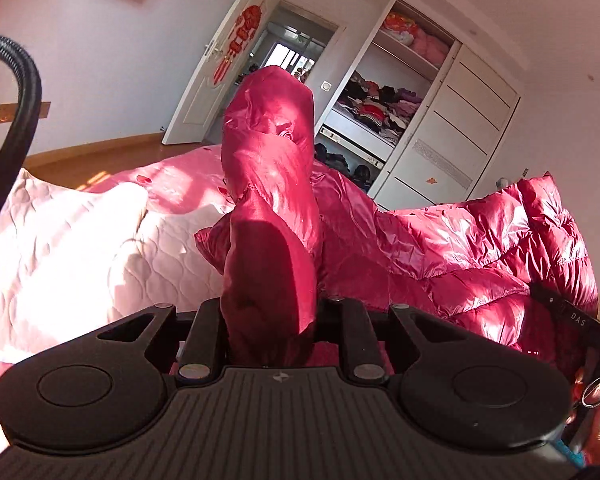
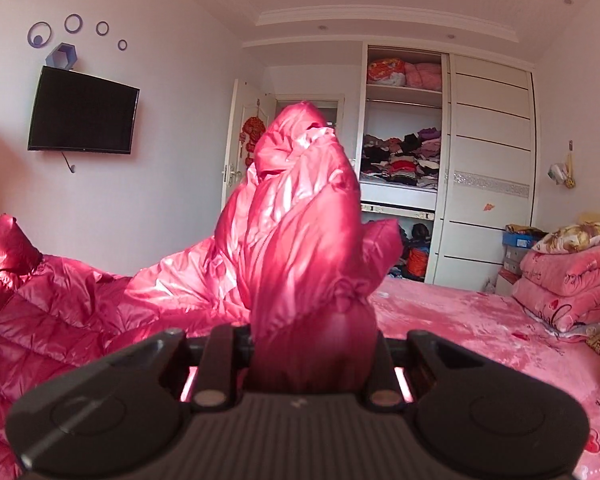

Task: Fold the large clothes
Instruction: 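Lift the jacket with both grippers and carry it toward the clothes stack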

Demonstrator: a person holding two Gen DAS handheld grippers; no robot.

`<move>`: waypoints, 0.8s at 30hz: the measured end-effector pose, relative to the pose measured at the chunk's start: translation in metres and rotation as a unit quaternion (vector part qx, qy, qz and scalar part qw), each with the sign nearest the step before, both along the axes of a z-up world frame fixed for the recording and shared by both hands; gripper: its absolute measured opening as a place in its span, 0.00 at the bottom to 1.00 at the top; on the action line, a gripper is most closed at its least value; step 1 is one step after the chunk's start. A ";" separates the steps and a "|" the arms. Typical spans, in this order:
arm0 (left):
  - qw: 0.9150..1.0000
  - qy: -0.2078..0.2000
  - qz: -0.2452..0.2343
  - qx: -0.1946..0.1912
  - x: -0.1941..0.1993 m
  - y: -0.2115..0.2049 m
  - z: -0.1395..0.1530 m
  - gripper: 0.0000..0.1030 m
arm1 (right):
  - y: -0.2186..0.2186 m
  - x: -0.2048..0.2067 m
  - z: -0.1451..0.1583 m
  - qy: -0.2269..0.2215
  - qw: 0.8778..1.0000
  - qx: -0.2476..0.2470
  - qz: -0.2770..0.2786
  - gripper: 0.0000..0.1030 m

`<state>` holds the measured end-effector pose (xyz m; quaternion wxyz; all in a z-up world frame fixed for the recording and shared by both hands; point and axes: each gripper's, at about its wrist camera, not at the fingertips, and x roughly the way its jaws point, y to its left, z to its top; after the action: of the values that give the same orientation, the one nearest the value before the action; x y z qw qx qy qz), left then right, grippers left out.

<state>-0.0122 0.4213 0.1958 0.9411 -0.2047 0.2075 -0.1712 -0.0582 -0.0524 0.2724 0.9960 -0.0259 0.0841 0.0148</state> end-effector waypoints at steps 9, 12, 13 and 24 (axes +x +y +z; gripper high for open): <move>0.994 -0.030 0.101 -0.005 0.012 0.038 0.009 0.21 | 0.079 0.081 0.040 -0.020 0.996 0.015 0.089 0.20; 0.990 -0.033 0.135 -0.004 0.019 0.053 0.009 0.21 | 0.107 0.113 0.042 -0.020 0.993 0.018 0.114 0.20; 0.989 -0.034 0.146 -0.002 0.021 0.056 0.008 0.21 | 0.116 0.122 0.042 -0.018 0.992 0.022 0.121 0.20; 0.977 -0.001 0.214 -0.003 0.039 0.090 -0.023 0.21 | 0.186 0.215 0.003 0.028 0.987 0.014 0.159 0.20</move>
<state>0.0272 0.5117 0.1727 0.9557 -0.2464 0.1574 0.0331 0.1570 0.1331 0.2755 0.9785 -0.0246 0.1068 0.1747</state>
